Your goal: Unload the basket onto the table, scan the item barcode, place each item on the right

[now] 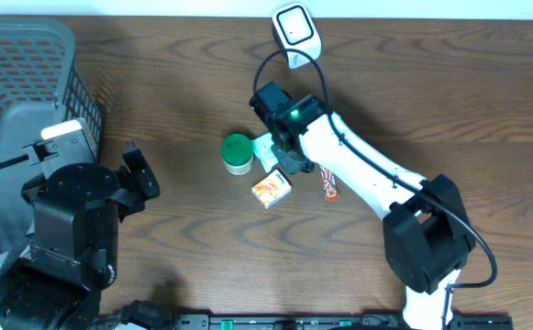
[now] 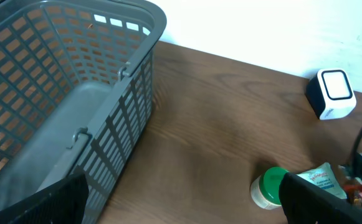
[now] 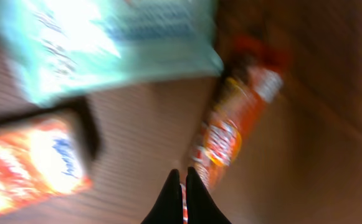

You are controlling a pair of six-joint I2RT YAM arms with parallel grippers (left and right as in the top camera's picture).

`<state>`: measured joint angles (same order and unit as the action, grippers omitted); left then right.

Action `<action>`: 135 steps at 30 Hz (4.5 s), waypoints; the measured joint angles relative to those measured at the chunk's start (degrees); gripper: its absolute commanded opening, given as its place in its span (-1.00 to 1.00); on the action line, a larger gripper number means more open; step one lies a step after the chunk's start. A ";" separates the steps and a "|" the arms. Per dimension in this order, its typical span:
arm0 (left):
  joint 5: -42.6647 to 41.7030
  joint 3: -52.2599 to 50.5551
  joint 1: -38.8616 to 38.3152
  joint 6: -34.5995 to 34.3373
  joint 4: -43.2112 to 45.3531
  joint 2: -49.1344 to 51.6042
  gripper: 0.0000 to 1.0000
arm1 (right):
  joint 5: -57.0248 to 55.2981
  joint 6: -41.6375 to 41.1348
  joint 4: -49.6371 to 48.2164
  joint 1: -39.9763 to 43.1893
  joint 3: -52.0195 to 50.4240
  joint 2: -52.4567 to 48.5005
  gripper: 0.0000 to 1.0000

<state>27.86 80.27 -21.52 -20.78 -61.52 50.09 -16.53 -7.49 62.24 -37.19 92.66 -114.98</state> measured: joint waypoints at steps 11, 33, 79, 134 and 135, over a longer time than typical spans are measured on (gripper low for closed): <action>0.00 0.00 0.00 0.00 0.02 0.00 0.96 | -3.37 -3.85 7.56 5.49 -0.04 0.02 -0.97; 0.00 0.00 0.00 0.00 0.02 0.00 0.96 | 9.57 -2.95 2.25 4.22 -9.05 0.00 -0.97; 0.00 0.00 0.00 0.00 0.00 0.00 0.96 | 12.04 -2.54 -6.56 5.16 -11.80 0.00 -0.97; 0.00 0.00 0.00 0.00 0.02 0.00 0.96 | 25.79 0.33 -3.02 4.70 -18.01 6.25 -0.97; 0.00 0.00 0.00 -0.02 0.02 0.00 0.96 | 25.77 0.35 -3.63 4.70 -17.20 7.34 -0.96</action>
<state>27.86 80.27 -21.52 -20.80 -61.49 50.09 9.23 -7.14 58.61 -32.49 75.46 -107.63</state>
